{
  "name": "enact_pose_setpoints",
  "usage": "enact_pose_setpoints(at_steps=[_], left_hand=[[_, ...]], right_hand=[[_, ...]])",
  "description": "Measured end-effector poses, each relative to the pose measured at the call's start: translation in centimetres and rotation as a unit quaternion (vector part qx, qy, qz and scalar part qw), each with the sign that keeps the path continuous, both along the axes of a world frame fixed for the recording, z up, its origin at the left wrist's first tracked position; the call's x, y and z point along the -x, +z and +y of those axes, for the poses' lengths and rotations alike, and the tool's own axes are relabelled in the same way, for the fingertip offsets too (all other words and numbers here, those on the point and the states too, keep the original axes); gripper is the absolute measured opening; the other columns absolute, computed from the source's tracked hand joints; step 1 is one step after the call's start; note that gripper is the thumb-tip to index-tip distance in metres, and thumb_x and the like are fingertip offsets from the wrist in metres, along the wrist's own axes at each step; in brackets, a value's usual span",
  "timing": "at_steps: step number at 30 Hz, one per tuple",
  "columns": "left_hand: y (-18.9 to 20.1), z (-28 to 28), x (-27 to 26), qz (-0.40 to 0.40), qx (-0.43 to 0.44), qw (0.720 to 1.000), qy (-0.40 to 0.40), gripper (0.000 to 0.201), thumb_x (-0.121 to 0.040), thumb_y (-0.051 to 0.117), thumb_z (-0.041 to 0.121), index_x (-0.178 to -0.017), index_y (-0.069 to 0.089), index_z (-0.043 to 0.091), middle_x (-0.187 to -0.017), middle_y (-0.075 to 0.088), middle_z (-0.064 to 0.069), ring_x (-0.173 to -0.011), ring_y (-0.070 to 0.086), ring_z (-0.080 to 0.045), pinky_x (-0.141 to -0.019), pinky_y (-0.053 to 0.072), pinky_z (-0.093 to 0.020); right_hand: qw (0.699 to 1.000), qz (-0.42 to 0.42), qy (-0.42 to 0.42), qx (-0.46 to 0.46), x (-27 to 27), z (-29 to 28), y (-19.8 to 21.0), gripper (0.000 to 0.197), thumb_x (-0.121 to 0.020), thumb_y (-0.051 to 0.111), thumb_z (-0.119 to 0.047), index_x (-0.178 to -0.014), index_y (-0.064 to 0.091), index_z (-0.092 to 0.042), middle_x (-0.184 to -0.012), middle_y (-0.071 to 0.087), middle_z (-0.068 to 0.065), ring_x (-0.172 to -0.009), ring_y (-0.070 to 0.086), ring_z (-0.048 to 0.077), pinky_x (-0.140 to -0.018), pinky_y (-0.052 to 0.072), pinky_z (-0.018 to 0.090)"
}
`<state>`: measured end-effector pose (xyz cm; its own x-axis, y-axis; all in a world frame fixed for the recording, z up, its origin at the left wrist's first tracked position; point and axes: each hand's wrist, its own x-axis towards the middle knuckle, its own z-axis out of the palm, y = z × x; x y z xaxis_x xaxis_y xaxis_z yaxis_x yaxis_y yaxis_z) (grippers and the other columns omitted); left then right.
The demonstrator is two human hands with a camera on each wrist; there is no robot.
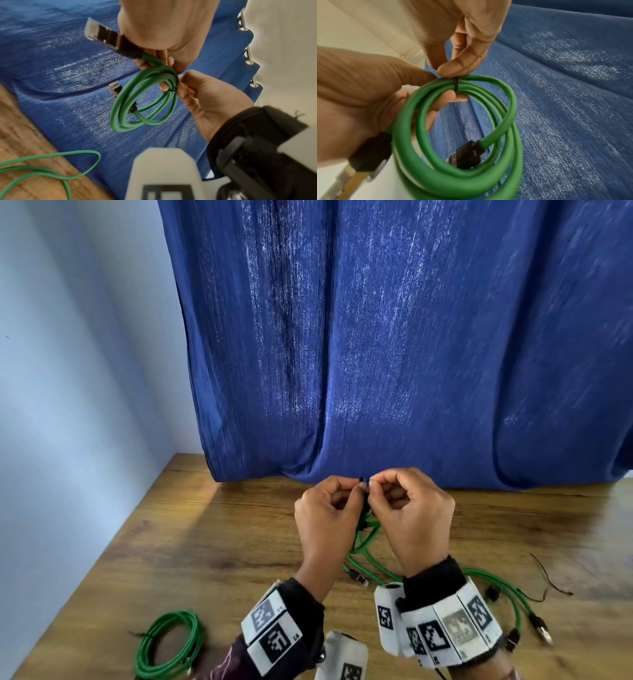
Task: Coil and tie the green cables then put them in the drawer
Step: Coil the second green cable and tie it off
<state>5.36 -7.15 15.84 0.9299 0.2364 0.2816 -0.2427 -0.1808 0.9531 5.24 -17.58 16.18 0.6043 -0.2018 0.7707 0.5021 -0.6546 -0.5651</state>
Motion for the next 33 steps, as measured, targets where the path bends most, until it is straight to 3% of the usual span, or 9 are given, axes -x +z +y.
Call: enact_pose_setpoints(at_steps=[5,8,13,19,24,29,33], left_hand=[[0.1,-0.1,0.2,-0.016,-0.024,1.000,0.006,0.007,-0.079,0.071,0.014,-0.075,0.072,0.021,-0.061,0.066,0.016,-0.061,0.065,0.003,-0.056,0.049,-0.011],[0.2,-0.2,0.4,-0.018,-0.023,1.000,0.003,0.006,-0.079,0.072,0.014,-0.075,0.073,0.019,-0.061,0.065,0.017,-0.059,0.063,0.005,-0.053,0.044,-0.005],[0.1,-0.1,0.5,-0.026,-0.028,0.999,0.005,0.006,-0.078,0.072,0.014,-0.074,0.073,0.019,-0.061,0.065,0.018,-0.059,0.063,0.005,-0.052,0.043,-0.005],[0.0,0.2,0.7,-0.036,-0.045,0.998,0.010,0.006,-0.079,0.071,0.014,-0.076,0.073,0.019,-0.061,0.064,0.019,-0.062,0.064,0.004,-0.055,0.047,-0.007],[0.2,0.3,0.9,-0.041,-0.051,0.998,0.001,0.006,-0.079,0.070,0.014,-0.077,0.074,0.018,-0.063,0.065,0.020,-0.064,0.065,0.004,-0.057,0.047,-0.007],[0.3,0.4,0.9,-0.029,-0.025,0.999,0.000,0.008,-0.079,0.070,0.015,-0.076,0.073,0.021,-0.065,0.068,0.016,-0.063,0.066,0.002,-0.061,0.053,-0.015],[0.3,0.4,1.1,-0.034,-0.025,0.999,-0.010,0.009,-0.079,0.070,0.013,-0.076,0.074,0.021,-0.066,0.069,0.015,-0.063,0.067,0.001,-0.059,0.052,-0.014]], right_hand=[[1.000,-0.002,-0.011,-0.009,0.2,0.1,-0.1,0.003,-0.072,0.067,-0.011,-0.069,0.066,-0.010,-0.069,0.065,0.000,-0.051,0.055,0.005,-0.053,0.046,0.009],[1.000,-0.002,-0.015,-0.019,0.3,0.2,-0.2,0.002,-0.072,0.067,-0.011,-0.070,0.066,-0.010,-0.069,0.065,0.000,-0.059,0.057,0.008,-0.054,0.044,0.005],[0.999,0.000,-0.027,-0.021,0.3,0.3,-0.4,0.002,-0.071,0.067,-0.011,-0.069,0.066,-0.010,-0.069,0.065,-0.001,-0.052,0.055,0.006,-0.054,0.043,0.005],[1.000,0.002,-0.001,-0.002,0.6,0.5,-0.3,0.003,-0.073,0.068,-0.011,-0.071,0.067,-0.009,-0.071,0.065,0.000,-0.065,0.058,0.009,-0.056,0.044,0.004],[1.000,0.000,0.007,-0.008,0.7,0.5,-0.2,0.002,-0.074,0.069,-0.010,-0.073,0.068,-0.009,-0.071,0.066,0.000,-0.064,0.059,0.009,-0.055,0.048,0.011],[1.000,-0.006,-0.002,-0.018,0.9,0.8,0.1,0.003,-0.074,0.068,-0.010,-0.072,0.068,-0.008,-0.071,0.065,0.000,-0.066,0.059,0.009,-0.056,0.047,0.007],[1.000,-0.003,0.002,-0.014,1.1,0.8,0.1,0.003,-0.074,0.069,-0.010,-0.072,0.068,-0.008,-0.071,0.065,0.000,-0.067,0.059,0.008,-0.057,0.046,0.006]])
